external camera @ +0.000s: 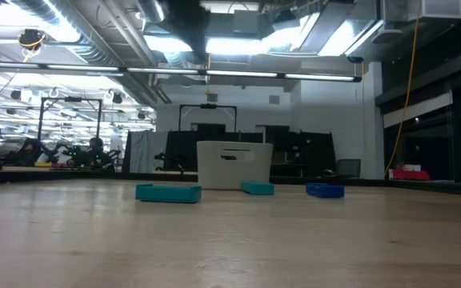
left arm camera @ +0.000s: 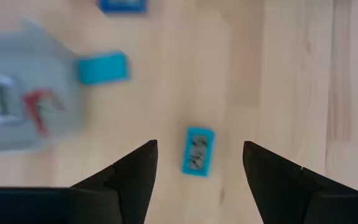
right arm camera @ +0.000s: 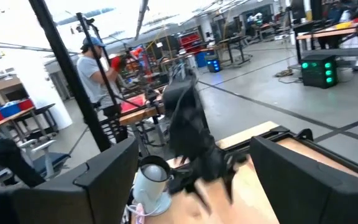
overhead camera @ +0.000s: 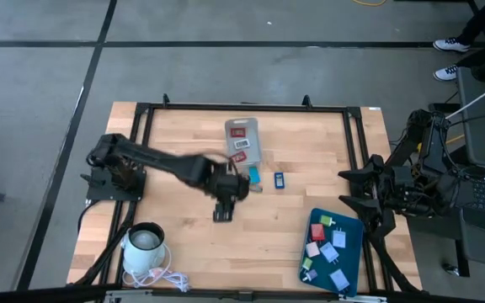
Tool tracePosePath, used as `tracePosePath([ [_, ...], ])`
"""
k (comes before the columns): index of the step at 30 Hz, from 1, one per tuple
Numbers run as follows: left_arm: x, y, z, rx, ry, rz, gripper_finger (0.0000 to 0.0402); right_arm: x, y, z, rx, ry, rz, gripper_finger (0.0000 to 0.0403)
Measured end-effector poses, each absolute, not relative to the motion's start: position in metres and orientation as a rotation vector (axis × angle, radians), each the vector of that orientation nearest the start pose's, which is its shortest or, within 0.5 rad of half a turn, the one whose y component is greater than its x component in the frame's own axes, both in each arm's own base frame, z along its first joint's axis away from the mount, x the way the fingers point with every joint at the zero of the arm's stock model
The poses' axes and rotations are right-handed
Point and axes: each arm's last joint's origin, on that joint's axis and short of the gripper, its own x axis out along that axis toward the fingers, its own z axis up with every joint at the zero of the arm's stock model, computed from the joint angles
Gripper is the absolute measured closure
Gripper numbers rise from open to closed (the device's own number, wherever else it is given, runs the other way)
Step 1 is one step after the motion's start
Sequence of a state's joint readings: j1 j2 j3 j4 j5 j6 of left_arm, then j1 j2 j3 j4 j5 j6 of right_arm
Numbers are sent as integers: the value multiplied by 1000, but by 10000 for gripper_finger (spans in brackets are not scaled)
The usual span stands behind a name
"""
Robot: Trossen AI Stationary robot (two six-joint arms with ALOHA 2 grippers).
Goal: Pick & Place Office items
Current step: Put the bottom light blue digital clock into the gray bin
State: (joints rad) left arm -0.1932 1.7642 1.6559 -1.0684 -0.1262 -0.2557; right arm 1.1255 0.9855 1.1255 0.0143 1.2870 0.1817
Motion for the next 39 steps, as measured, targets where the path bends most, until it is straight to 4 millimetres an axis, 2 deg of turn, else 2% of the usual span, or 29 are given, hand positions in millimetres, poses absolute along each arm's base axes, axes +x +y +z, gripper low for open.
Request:
tracePosePath([
  [4, 353, -87, 268, -17, 1226, 75, 154, 104, 153, 429, 327, -70, -168, 88],
  [8, 354, -91, 230, 25, 1304, 119, 147, 104, 153, 429, 342, -72, -164, 88],
  [14, 358, -86, 205, 37, 1296, 75, 150, 104, 153, 429, 351, -72, -162, 88],
  [26, 354, -62, 181, 10, 1335, 77, 150, 104, 154, 429, 361, -71, -132, 88],
  [32, 358, -61, 173, -23, 1287, 56, 150, 104, 154, 428, 358, -70, -132, 87],
  [39, 360, -63, 158, -49, 1334, 38, 150, 104, 154, 428, 356, -69, -132, 87],
])
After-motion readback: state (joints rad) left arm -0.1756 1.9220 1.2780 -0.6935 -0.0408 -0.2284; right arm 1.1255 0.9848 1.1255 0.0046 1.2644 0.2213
